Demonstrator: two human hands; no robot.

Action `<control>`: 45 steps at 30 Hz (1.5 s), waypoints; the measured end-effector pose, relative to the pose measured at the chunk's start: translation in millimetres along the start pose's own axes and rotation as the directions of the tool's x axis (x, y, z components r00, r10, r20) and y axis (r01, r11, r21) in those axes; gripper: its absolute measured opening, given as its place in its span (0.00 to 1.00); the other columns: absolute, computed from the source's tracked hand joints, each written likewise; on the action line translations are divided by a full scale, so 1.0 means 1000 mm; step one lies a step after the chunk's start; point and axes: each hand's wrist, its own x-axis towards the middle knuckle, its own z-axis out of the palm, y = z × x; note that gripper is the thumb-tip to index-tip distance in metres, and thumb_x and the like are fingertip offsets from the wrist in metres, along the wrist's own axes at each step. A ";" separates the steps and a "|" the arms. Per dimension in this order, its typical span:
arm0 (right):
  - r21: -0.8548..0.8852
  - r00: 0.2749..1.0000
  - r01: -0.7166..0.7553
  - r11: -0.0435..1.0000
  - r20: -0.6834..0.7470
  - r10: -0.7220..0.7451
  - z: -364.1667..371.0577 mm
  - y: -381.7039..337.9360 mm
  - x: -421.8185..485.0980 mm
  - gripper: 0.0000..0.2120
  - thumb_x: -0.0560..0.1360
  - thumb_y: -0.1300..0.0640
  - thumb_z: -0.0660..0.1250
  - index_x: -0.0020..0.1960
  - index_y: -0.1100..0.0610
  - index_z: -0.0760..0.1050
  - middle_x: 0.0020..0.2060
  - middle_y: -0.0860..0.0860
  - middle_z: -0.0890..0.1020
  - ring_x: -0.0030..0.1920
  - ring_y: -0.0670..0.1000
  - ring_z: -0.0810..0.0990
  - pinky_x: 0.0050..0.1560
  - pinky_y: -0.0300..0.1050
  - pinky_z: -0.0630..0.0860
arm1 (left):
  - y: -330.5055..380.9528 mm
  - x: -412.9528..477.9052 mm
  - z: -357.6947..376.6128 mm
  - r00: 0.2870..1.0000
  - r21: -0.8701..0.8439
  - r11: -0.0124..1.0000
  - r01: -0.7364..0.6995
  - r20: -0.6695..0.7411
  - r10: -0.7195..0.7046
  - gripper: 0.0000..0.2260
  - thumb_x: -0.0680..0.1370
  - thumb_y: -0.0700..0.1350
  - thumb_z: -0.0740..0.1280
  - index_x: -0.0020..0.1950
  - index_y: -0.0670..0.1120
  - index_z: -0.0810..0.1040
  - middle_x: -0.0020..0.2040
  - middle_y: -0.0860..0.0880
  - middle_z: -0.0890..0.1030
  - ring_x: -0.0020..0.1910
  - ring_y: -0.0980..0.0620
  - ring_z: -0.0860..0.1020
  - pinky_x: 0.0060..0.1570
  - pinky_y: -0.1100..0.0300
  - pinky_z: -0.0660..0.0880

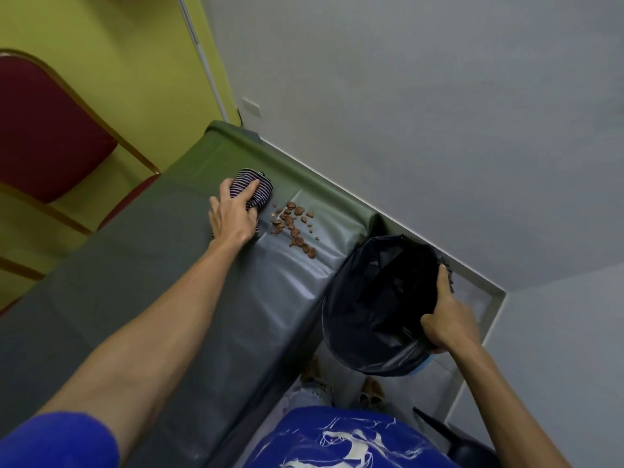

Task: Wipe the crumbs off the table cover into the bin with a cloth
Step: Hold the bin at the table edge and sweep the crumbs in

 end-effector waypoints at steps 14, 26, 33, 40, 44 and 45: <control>0.032 1.000 -0.016 0.999 0.005 0.016 0.000 -0.003 -0.003 0.49 0.72 0.66 0.60 0.79 0.38 0.35 0.36 0.58 0.77 0.34 0.59 0.80 0.40 0.57 0.83 | 0.047 -0.045 0.035 0.964 -0.057 0.966 -0.253 0.065 0.256 0.28 0.75 0.42 0.66 0.71 0.65 0.70 0.77 0.52 0.61 0.60 0.41 0.68 0.62 0.48 0.68; 0.022 1.000 0.008 1.000 0.004 -0.008 0.002 0.001 -0.008 0.48 0.73 0.66 0.61 0.80 0.41 0.36 0.34 0.54 0.74 0.33 0.55 0.77 0.40 0.52 0.80 | 0.139 -0.171 0.076 0.830 -0.285 0.831 -0.477 0.165 0.533 0.30 0.73 0.41 0.65 0.70 0.66 0.69 0.75 0.52 0.64 0.57 0.41 0.70 0.61 0.46 0.72; 0.089 1.000 -0.009 0.996 0.008 0.009 -0.002 0.006 -0.013 0.48 0.73 0.67 0.60 0.79 0.37 0.37 0.36 0.57 0.77 0.34 0.60 0.82 0.39 0.58 0.83 | 0.059 -0.119 0.035 0.957 -0.287 0.913 -0.290 -0.072 0.281 0.29 0.73 0.38 0.65 0.70 0.61 0.73 0.73 0.48 0.67 0.62 0.41 0.71 0.68 0.53 0.66; 0.087 1.000 0.012 0.996 -0.002 -0.012 -0.002 0.009 -0.017 0.48 0.74 0.66 0.61 0.80 0.39 0.37 0.37 0.56 0.77 0.36 0.58 0.81 0.41 0.58 0.83 | 0.020 -0.086 0.020 0.997 -0.062 0.997 0.045 -0.064 -0.049 0.26 0.76 0.41 0.65 0.71 0.62 0.71 0.76 0.49 0.62 0.60 0.37 0.69 0.63 0.46 0.67; 0.097 1.000 0.004 0.995 -0.006 -0.003 -0.001 0.012 -0.019 0.47 0.74 0.67 0.60 0.80 0.39 0.37 0.37 0.57 0.78 0.35 0.58 0.81 0.40 0.57 0.83 | 0.053 -0.118 0.039 0.998 -0.043 0.997 -0.065 -0.025 0.064 0.27 0.75 0.39 0.65 0.71 0.63 0.71 0.76 0.50 0.61 0.62 0.39 0.68 0.63 0.43 0.67; 0.103 1.000 0.003 0.995 -0.005 -0.002 -0.001 0.012 -0.019 0.47 0.73 0.67 0.60 0.80 0.39 0.38 0.37 0.57 0.78 0.35 0.58 0.81 0.40 0.58 0.83 | 0.063 -0.130 0.044 0.989 -0.043 0.988 -0.148 0.009 0.149 0.28 0.75 0.39 0.65 0.71 0.63 0.70 0.76 0.51 0.61 0.63 0.39 0.68 0.64 0.42 0.67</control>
